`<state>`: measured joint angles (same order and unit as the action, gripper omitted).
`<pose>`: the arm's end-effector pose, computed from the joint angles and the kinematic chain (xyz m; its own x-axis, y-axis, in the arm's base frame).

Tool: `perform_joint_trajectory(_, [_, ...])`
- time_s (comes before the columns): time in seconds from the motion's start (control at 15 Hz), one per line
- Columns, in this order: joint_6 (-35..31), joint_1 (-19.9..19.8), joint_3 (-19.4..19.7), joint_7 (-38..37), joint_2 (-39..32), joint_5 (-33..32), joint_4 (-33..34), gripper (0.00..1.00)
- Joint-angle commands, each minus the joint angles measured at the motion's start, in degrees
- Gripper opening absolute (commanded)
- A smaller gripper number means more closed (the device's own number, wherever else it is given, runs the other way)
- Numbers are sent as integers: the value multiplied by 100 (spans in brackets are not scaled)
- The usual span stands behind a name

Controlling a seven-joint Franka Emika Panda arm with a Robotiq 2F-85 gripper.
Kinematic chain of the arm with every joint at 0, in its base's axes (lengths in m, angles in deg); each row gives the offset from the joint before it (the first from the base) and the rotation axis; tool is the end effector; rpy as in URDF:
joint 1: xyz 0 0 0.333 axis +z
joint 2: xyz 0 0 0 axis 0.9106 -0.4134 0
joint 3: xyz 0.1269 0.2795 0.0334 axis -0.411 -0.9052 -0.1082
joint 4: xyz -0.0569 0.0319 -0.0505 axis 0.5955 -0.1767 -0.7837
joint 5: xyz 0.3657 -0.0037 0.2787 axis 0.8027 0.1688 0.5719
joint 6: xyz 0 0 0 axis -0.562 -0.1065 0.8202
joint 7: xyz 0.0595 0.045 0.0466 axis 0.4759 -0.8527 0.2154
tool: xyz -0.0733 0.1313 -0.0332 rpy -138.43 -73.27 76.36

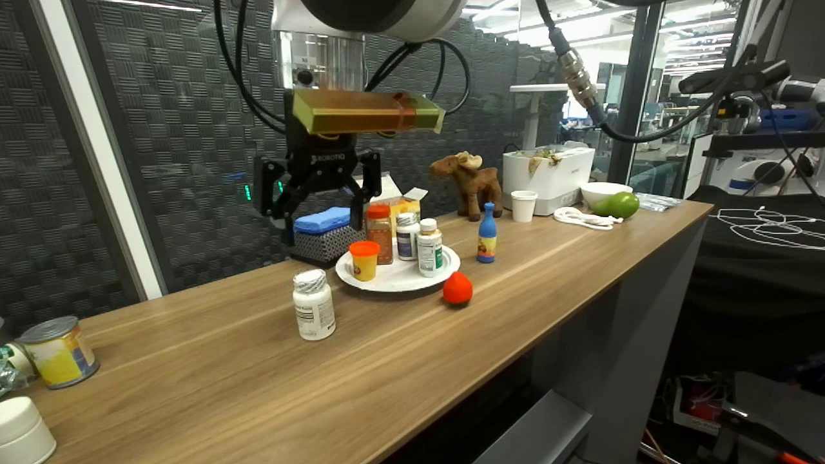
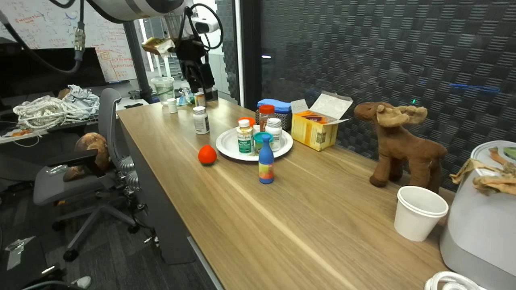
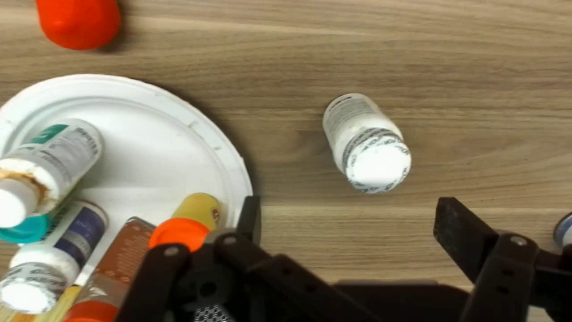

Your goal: Pick up the bottles and small containers from the table and put them on the white plate.

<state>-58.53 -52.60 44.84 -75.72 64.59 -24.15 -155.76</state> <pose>0.6899 0.2387 0.3227 0.9778 -0.1071 0.1804 -0.1061 -0.9942 -0.0154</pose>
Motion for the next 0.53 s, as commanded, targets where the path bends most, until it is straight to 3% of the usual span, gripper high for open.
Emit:
perform_joint_trajectory(0.0, [-29, 17, -85, 590, -249, 481, 324, 100])
perform_joint_trajectory(0.47, [75, 24, -78, 1051, -458, 812, 423, 100])
